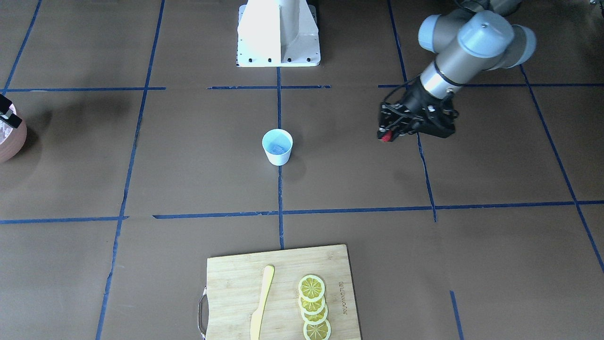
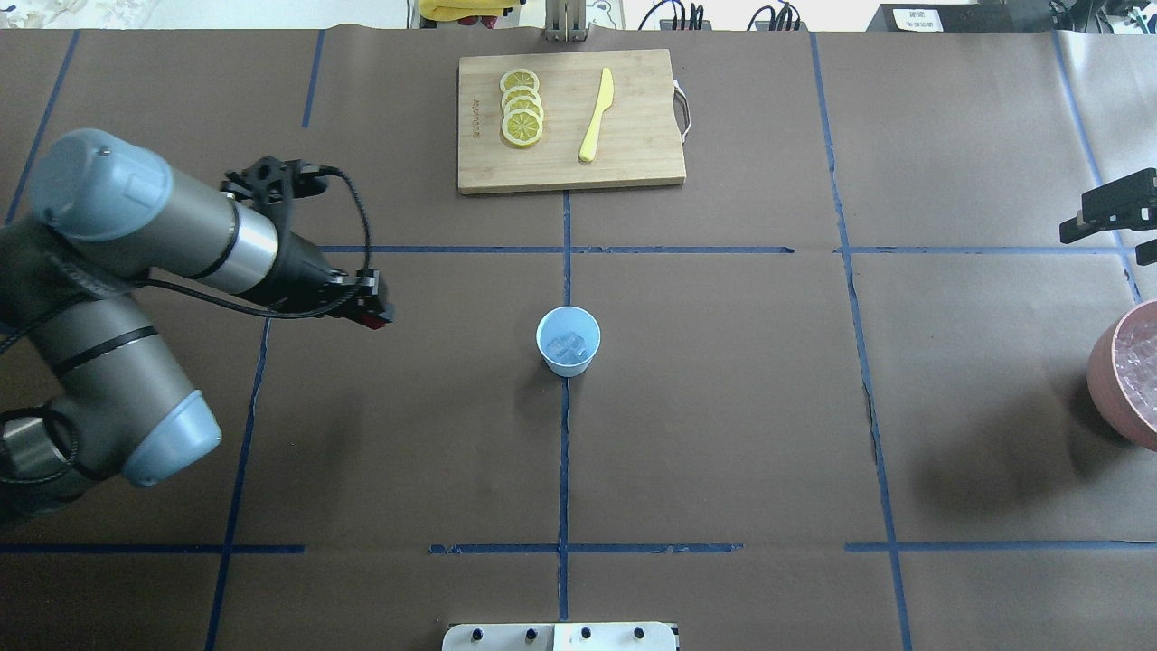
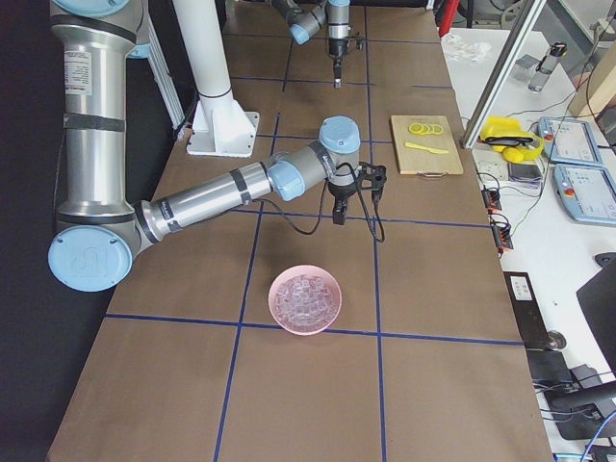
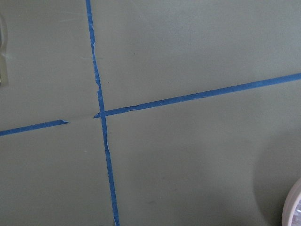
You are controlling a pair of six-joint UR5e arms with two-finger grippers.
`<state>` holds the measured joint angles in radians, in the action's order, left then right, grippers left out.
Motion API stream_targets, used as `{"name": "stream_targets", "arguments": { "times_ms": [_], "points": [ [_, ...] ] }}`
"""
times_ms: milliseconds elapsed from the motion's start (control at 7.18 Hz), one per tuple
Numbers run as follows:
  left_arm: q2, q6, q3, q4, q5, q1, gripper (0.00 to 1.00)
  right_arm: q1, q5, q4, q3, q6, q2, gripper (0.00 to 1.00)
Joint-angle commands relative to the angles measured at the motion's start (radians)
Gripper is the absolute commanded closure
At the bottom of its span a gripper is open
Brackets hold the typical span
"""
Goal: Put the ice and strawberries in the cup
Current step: 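Carry the strawberry with the left gripper over the light-blue cup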
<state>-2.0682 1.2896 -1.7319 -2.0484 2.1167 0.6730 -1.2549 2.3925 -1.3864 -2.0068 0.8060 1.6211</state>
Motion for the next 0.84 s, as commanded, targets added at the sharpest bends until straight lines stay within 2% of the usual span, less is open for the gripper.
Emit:
{"name": "stream_targets", "arguments": {
  "times_ms": [0,279,557,697],
  "points": [
    [-0.194,0.083,0.128,-0.003,-0.143,-0.106,1.0,0.002,-0.001,0.001,0.002,-0.001,0.0,0.0],
    [-0.228,0.082,0.161,-0.007,-0.167,-0.115,0.99,0.002,-0.001,0.001,0.002,-0.001,0.0,0.0],
    [-0.228,0.08,0.161,-0.007,-0.167,-0.125,0.92,0.002,0.001,0.001,0.003,-0.001,0.0,0.0],
    [-0.227,0.077,0.161,-0.007,-0.167,-0.125,0.74,0.002,0.001,0.001,0.003,-0.001,0.0,0.0]
  ]
}}
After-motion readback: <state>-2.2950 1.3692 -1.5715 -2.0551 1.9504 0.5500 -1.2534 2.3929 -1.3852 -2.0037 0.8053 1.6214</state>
